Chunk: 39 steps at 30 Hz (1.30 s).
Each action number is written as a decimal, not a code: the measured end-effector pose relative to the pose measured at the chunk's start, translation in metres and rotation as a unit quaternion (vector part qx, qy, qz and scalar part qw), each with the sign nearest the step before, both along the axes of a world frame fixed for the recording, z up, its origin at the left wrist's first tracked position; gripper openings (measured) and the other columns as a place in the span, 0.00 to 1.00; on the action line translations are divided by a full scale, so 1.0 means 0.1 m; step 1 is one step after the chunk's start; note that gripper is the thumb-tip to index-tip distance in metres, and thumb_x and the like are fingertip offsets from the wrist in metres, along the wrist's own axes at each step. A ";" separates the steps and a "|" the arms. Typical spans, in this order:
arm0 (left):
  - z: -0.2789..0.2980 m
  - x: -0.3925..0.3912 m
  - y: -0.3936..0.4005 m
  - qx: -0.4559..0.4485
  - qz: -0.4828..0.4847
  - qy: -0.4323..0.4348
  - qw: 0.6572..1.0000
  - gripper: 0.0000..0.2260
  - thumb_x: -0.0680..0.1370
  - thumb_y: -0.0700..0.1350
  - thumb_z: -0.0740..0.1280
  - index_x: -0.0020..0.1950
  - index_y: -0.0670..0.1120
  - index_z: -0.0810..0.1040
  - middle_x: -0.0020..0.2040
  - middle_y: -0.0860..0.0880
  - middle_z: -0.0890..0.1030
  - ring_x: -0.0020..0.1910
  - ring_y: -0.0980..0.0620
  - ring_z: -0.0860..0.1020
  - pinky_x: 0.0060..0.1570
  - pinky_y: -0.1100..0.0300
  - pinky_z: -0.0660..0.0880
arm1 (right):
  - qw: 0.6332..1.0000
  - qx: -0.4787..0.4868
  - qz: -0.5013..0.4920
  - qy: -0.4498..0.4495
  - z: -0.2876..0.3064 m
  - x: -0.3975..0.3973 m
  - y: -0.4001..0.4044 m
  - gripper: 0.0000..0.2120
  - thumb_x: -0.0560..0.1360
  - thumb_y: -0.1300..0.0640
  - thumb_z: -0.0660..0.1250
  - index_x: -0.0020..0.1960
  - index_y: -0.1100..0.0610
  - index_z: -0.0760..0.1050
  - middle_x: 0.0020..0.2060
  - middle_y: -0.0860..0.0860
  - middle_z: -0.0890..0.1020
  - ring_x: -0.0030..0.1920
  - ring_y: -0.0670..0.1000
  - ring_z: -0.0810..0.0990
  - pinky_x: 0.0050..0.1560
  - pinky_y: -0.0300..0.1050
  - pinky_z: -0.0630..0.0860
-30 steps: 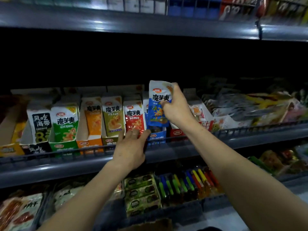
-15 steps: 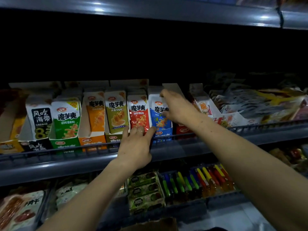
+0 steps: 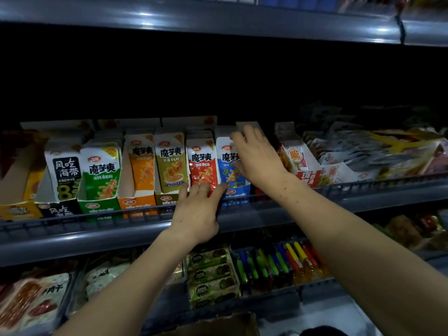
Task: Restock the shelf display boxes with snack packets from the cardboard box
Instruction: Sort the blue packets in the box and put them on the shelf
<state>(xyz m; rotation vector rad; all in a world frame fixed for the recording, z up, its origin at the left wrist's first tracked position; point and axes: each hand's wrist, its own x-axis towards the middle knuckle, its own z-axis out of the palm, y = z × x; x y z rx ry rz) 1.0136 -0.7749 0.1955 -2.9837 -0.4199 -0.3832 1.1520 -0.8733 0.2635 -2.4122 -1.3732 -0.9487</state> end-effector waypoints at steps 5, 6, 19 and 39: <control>0.01 -0.18 0.03 -0.012 -0.064 -0.103 0.993 0.33 0.71 0.46 0.66 0.75 0.55 0.60 0.64 0.48 0.72 0.68 0.44 0.64 0.73 0.40 0.49 | 0.964 0.071 0.103 0.236 -0.29 -0.29 -0.22 0.07 0.71 0.64 0.70 0.49 0.57 0.77 0.43 0.49 0.79 0.41 0.47 0.76 0.46 0.47 0.78; -0.02 -0.27 0.02 -0.013 -0.084 -0.144 0.986 0.30 0.70 0.46 0.66 0.72 0.54 0.66 0.62 0.49 0.73 0.67 0.44 0.66 0.72 0.41 0.51 | 0.954 0.073 0.116 0.267 -0.40 -0.39 -0.27 0.06 0.71 0.64 0.69 0.47 0.57 0.78 0.40 0.49 0.80 0.39 0.46 0.77 0.44 0.47 0.79; -1.81 -1.75 -0.03 -0.366 0.041 0.198 0.908 0.09 0.75 0.42 0.69 0.52 0.53 0.82 0.48 0.56 0.82 0.48 0.60 0.79 0.46 0.72 0.73 | 0.807 -0.220 0.005 0.547 -2.85 -1.38 -0.66 0.05 0.74 0.56 0.71 0.48 0.54 0.77 0.42 0.50 0.82 0.46 0.49 0.81 0.49 0.44 0.78; -2.69 -2.44 -0.35 -0.519 0.273 0.156 0.795 0.07 0.76 0.39 0.67 0.52 0.45 0.84 0.50 0.50 0.84 0.50 0.58 0.78 0.44 0.82 0.66 | 0.799 -0.516 0.002 0.307 -5.39 -1.79 -0.91 0.25 0.76 0.52 0.60 0.73 0.53 0.67 0.69 0.64 0.68 0.66 0.68 0.70 0.68 0.63 0.65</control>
